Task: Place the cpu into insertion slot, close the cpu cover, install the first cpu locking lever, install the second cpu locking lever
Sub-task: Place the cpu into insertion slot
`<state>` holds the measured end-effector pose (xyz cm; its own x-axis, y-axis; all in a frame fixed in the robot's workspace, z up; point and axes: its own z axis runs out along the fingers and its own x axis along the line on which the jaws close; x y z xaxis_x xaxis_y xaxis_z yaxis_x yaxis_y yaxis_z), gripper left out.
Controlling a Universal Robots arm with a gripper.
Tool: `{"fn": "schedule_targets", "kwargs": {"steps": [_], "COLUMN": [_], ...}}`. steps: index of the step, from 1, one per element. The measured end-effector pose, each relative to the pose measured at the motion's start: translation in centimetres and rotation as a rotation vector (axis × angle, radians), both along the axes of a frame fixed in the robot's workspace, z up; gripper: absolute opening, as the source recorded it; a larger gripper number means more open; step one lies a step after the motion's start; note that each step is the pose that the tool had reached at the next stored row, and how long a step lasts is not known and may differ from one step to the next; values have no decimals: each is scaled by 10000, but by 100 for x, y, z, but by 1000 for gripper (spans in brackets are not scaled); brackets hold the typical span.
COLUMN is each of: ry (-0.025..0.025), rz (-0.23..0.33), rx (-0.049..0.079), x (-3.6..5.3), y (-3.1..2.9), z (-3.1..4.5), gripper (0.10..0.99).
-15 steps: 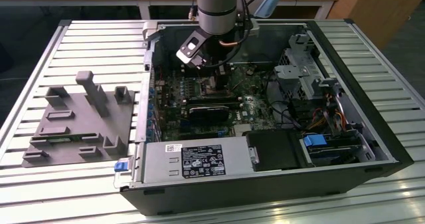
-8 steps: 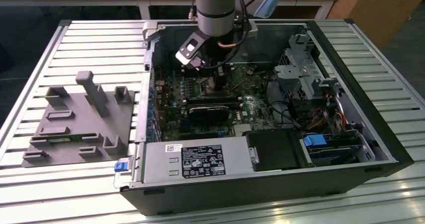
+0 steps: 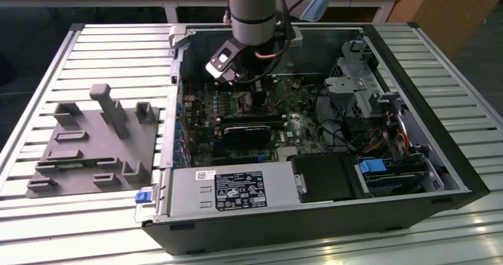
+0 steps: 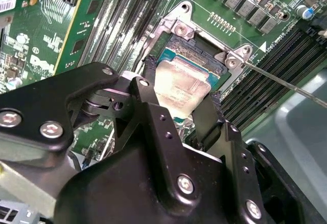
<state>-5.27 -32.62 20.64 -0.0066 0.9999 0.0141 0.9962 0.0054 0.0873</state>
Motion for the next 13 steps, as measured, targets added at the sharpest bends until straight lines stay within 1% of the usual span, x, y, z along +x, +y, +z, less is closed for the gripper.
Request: {"fn": "schedule_targets", "kwargs": {"steps": [5,13], "ry": [0,1], "rz": [-121,-121], "rx": [27,221], "x": [-18,-24], "y": [8,10], "z": [-30,-87], "gripper": [537,537]}}
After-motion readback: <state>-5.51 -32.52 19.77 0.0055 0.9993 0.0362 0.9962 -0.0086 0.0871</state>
